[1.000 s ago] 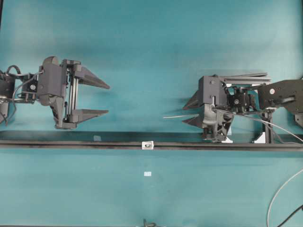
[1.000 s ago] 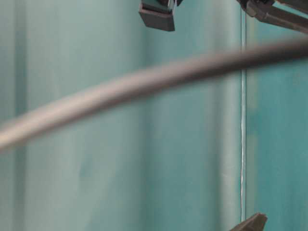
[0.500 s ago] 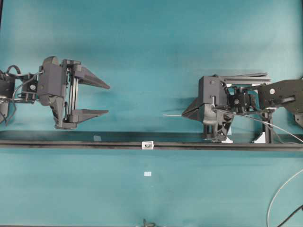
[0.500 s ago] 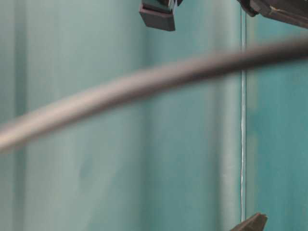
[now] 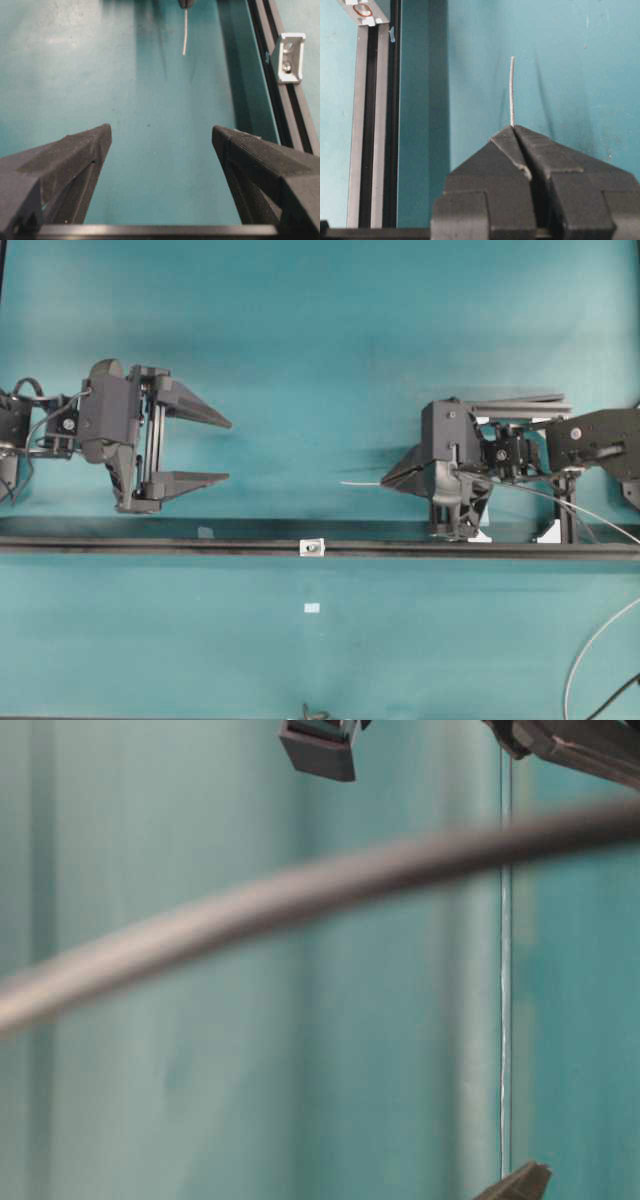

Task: Insert the wire through the hole in the metal fitting marked with a red label.
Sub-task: 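Lift the wire with the right gripper and pull it leftward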

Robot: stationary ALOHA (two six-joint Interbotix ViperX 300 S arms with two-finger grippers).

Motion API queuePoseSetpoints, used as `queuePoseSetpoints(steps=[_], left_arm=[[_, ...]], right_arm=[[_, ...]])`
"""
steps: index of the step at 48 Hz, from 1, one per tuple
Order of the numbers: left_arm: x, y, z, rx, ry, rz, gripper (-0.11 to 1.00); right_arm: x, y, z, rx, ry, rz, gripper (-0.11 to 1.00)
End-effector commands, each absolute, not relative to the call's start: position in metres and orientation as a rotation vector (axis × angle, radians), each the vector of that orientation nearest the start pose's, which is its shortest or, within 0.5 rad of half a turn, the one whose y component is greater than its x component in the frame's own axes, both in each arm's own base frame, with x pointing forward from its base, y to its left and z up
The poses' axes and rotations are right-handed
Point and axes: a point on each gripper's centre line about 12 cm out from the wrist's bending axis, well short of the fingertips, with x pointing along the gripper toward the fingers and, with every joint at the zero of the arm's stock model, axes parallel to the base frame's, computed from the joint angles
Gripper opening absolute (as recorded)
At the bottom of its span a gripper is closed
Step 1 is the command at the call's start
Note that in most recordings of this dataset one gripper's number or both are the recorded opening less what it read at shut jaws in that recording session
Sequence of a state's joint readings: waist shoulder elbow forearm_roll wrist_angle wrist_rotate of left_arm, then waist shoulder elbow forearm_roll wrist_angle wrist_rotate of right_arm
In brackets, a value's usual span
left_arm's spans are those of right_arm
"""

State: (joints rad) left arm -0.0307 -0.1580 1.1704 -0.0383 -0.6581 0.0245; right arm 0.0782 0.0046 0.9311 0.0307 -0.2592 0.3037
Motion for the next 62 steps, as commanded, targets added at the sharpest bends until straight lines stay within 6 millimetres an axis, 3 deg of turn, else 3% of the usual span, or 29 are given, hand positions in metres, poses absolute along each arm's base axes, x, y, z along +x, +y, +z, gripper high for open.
queuePoseSetpoints(steps=[1, 30, 49, 62], left_arm=[[0.283, -0.007, 0.148, 0.005, 0.319, -0.01, 0.61], [0.273, -0.005, 0.185, -0.018, 0.263, -0.003, 0.61], [0.264, -0.025, 0.178, -0.075, 0.284, -0.063, 0.61], [0.257, -0.03, 0.174, -0.099, 0.2, -0.084, 0.61]], right_arm=[[0.334, 0.024, 0.128, 0.289, 0.624, -0.035, -0.01], [0.317, 0.016, 0.182, 0.295, 0.543, -0.037, -0.01], [0.312, 0.031, 0.181, 0.327, 0.449, 0.01, -0.01], [0.306, 0.043, 0.176, 0.359, 0.368, 0.041, -0.01]])
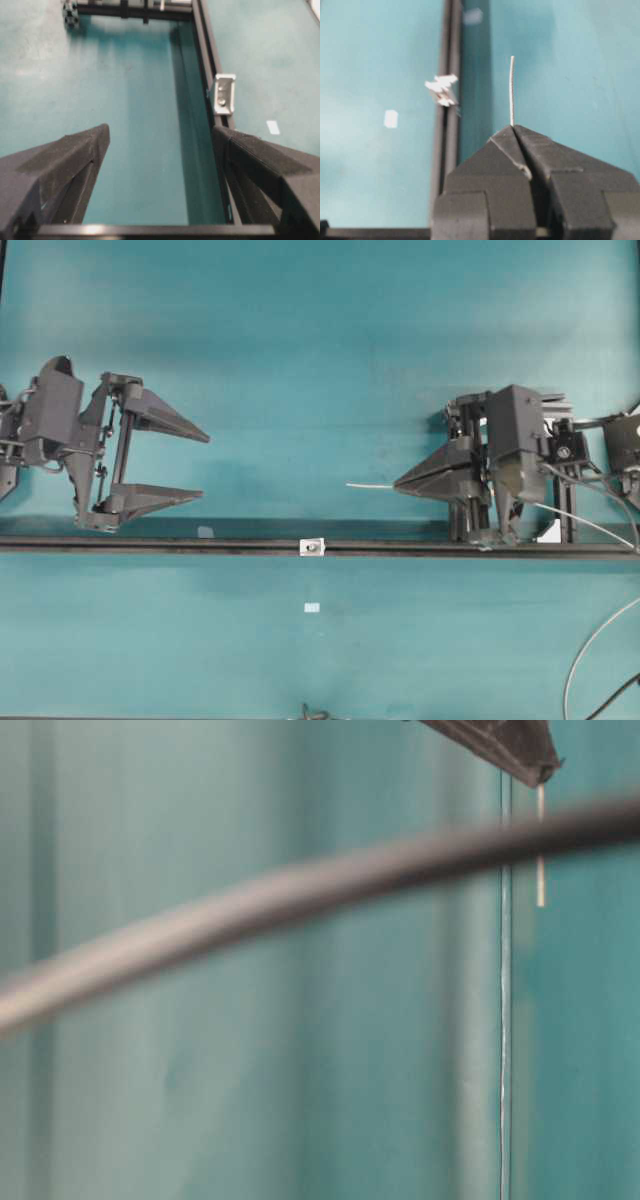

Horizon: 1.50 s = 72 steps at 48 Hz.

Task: Insert the wire through the hole in the metal fitting marked with a red label.
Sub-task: 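Lift the wire with the right gripper and pull it leftward, then carry the wire tip with the right gripper toward the white bracket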

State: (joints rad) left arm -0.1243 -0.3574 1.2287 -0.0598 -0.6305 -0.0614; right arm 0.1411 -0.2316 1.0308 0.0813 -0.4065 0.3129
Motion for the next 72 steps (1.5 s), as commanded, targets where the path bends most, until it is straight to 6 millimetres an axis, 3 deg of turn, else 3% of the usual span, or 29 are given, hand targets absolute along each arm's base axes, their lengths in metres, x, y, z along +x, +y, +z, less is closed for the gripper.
queuePoseSetpoints(steps=[1, 26, 49, 60, 72], left_arm=[[0.257, -0.031, 0.173, -0.101, 0.193, -0.087, 0.61], [0.277, -0.049, 0.132, -0.103, 0.193, -0.133, 0.62], [0.292, -0.07, 0.116, -0.092, 0.218, -0.187, 0.62], [0.292, -0.078, 0.105, -0.086, 0.222, -0.212, 0.6], [0.298, -0.088, 0.093, -0.08, 0.23, -0.236, 0.6]], right_arm=[[0.306, 0.043, 0.176, 0.364, 0.361, 0.039, -0.01], [0.311, 0.066, 0.145, 0.33, 0.347, 0.002, -0.01], [0.311, 0.096, 0.133, 0.305, 0.34, 0.0, -0.01], [0.317, 0.105, 0.122, 0.292, 0.366, 0.006, -0.01], [0.319, 0.114, 0.121, 0.29, 0.367, 0.028, -0.01]])
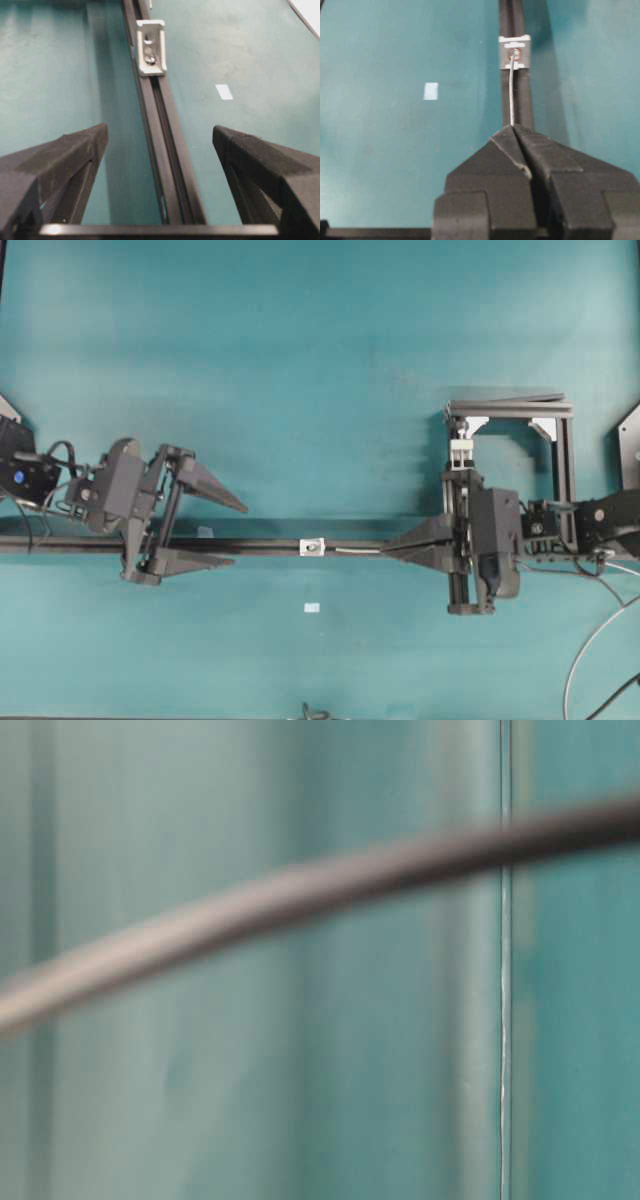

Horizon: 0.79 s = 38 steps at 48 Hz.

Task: Insert the wire through the hole in the metal fitting marked with a red label.
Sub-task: 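Carry the wire tip with the right gripper toward the white bracket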

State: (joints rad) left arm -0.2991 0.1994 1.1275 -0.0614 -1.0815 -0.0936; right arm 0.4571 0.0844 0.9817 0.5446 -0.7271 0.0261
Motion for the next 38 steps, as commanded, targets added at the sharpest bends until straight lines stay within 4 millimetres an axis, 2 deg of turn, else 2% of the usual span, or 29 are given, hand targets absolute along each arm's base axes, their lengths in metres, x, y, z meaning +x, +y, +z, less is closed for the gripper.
queuePoseSetpoints(steps=[1, 12, 38], left_arm=[[0.299, -0.088, 0.092, -0.079, 0.233, -0.238, 0.6], [0.304, -0.09, 0.087, -0.067, 0.24, -0.239, 0.6], [0.307, -0.092, 0.089, -0.065, 0.227, -0.243, 0.6]], right_arm=[[0.319, 0.114, 0.121, 0.291, 0.367, 0.027, -0.01], [0.319, 0.116, 0.117, 0.294, 0.38, 0.017, -0.01], [0.322, 0.118, 0.111, 0.269, 0.364, 0.016, -0.01]])
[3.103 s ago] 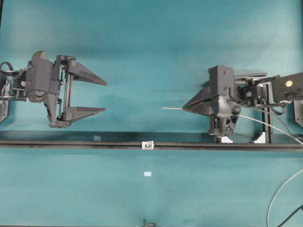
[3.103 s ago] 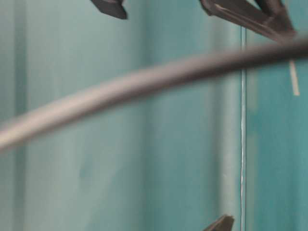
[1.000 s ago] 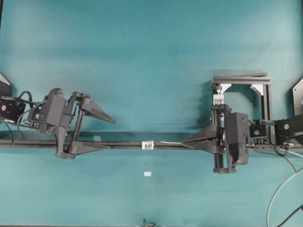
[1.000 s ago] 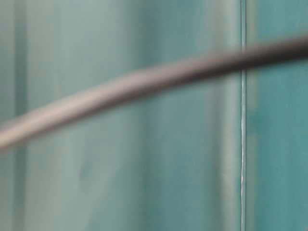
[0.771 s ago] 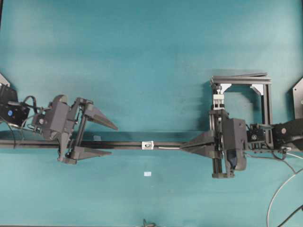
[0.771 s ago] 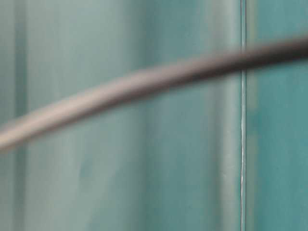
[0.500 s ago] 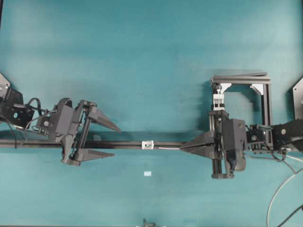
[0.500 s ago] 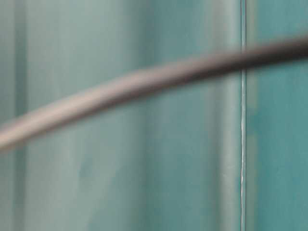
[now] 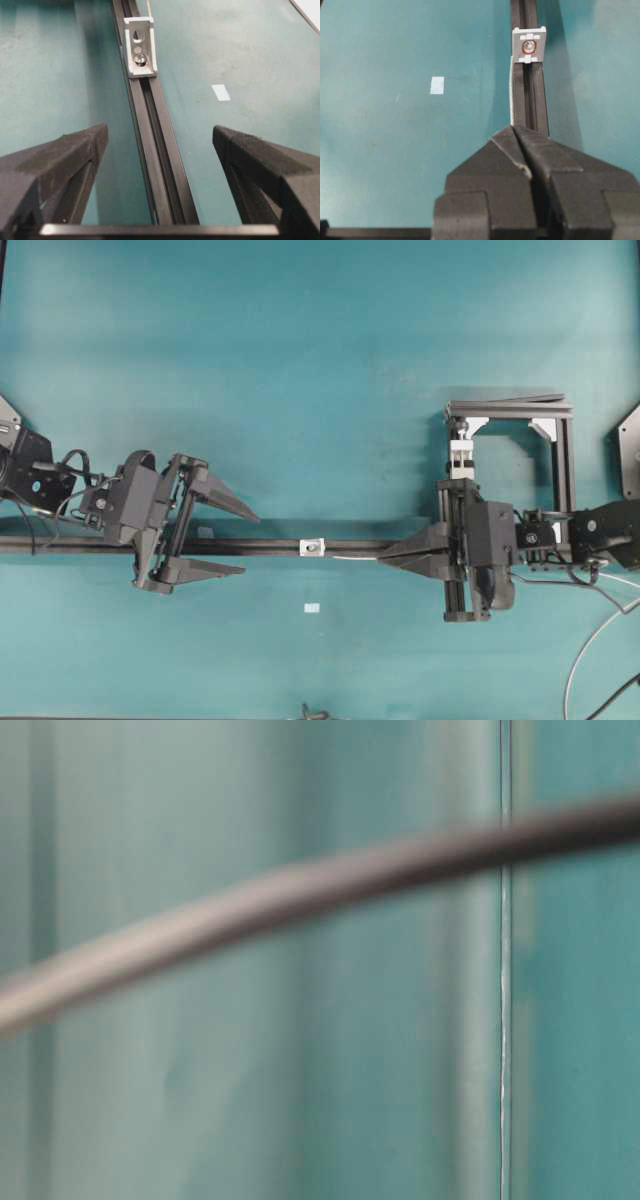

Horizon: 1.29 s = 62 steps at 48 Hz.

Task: Insert the wire through the hole in the metal fitting marked with a red label.
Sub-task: 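Carry the wire tip with the right gripper toward the white bracket, then align the wire tip with the red-ringed hole in the bracket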

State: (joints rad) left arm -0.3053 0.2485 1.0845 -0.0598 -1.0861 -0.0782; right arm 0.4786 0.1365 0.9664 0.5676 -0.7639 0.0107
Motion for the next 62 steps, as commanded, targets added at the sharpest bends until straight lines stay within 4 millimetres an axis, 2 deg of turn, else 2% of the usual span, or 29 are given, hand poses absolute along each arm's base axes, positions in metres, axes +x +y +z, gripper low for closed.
queuePoseSetpoints(steps=[1, 62], left_arm=[[0.3072, -0.0925, 0.0894, -0.065, 0.226, -0.244, 0.6], [0.3085, -0.0945, 0.0874, -0.063, 0.24, -0.249, 0.59]], right_arm=[[0.3217, 0.1184, 0.1115, 0.269, 0.364, 0.016, -0.01], [0.3215, 0.1122, 0.1055, 0.259, 0.361, -0.034, -0.01]])
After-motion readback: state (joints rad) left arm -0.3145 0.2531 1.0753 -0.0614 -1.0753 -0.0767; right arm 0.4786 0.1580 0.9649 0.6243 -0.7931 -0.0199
